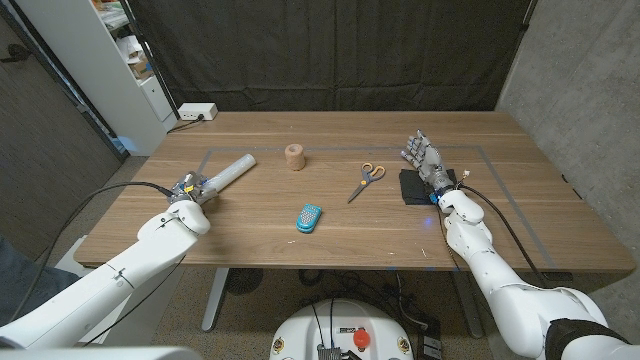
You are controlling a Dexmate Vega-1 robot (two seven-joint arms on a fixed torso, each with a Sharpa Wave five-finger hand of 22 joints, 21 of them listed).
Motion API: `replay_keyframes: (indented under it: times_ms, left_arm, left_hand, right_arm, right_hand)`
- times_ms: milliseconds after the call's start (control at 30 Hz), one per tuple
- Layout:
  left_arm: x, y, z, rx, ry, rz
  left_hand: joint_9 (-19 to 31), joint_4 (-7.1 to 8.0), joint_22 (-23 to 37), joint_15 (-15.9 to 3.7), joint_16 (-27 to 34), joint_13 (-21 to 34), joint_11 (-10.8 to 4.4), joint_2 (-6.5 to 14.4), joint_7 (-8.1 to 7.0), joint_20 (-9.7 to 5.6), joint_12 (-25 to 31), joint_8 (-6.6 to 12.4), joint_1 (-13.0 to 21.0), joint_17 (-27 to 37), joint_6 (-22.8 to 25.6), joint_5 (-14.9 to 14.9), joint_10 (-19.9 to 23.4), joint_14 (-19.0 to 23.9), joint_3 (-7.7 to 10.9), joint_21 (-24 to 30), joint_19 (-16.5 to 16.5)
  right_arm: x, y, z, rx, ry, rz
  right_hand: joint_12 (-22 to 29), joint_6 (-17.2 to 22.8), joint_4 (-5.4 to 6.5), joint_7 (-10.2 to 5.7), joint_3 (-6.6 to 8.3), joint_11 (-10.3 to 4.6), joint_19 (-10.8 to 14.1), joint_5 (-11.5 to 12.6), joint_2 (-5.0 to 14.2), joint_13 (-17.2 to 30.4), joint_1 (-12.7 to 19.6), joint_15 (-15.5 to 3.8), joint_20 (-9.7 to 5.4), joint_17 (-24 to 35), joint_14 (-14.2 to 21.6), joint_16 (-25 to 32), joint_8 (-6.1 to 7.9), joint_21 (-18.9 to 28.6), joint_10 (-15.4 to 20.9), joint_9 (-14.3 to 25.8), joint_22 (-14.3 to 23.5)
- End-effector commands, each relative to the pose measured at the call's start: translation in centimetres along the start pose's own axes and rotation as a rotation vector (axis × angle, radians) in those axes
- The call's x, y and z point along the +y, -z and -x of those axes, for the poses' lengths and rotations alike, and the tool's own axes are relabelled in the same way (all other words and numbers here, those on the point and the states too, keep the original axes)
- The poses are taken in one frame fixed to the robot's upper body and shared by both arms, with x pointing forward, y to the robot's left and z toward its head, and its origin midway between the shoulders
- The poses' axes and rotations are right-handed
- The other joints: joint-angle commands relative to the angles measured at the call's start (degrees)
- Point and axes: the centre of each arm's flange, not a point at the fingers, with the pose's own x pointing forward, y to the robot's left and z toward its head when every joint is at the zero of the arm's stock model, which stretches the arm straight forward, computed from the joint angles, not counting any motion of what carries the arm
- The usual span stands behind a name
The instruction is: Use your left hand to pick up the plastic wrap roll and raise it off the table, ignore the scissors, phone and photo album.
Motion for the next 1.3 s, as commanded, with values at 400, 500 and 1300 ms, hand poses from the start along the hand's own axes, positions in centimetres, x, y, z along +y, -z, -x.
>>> replay_keyframes:
  times_ms: [400, 500, 1300]
  left_arm:
    - [1.5, -0.4, 0.1, 0.008, -0.022, 0.021]
    - [1.8, -0.6, 0.2, 0.001, -0.021, 0.021]
    - [4.3, -2.3, 2.1, -0.063, -0.061, 0.032]
  left_hand:
    - [0.6, 1.91, 1.3, -7.82, 0.0, 0.8, 0.22, 7.9, 0.18, -8.33, 0.6, 0.33, 8.6, 0.6, 0.2, 1.0, -0.1, 9.0, 1.85, 7.7, 28.4]
    - [0.7, 1.99, 1.4, -7.75, 0.0, 0.9, 0.23, 7.8, 0.19, -8.32, 0.6, 0.36, 8.6, 0.7, 0.2, 1.1, -0.1, 9.0, 1.88, 7.8, 28.4]
    - [1.4, 2.68, 1.4, -6.89, -0.4, 1.9, 0.33, 7.7, 0.30, -8.17, 0.6, 0.41, 7.8, 1.6, -0.1, 1.5, -0.3, 9.1, 1.68, 9.2, 27.6]
  right_arm:
    - [0.9, -1.2, 0.0, -0.026, -0.007, 0.004]
    - [1.0, -1.4, 0.0, -0.029, -0.010, 0.004]
    - [1.4, -2.3, 0.5, -0.056, -0.015, 0.014]
  right_hand:
    - [0.0, 0.5, -0.16, -0.22, 0.03, 0.17, 0.9, -0.1, 0.43, 0.2, 0.2, -0.12, 0.10, 0.2, 0.4, 0.2, 0.35, -0.2, 0.0, 0.3, 0.3]
    - [0.0, 0.5, -0.17, -0.17, 0.02, 0.16, 0.9, -0.1, 0.44, 0.2, 0.2, -0.16, 0.14, 0.3, 0.4, 0.2, 0.36, -0.3, 0.0, 0.3, 0.3]
    - [0.0, 0.6, -0.29, -0.08, -0.01, 0.15, 1.0, -0.1, 0.51, 0.3, 0.2, -0.10, 0.20, 0.3, 0.6, 0.2, 0.39, -0.5, 0.1, 0.3, 0.3]
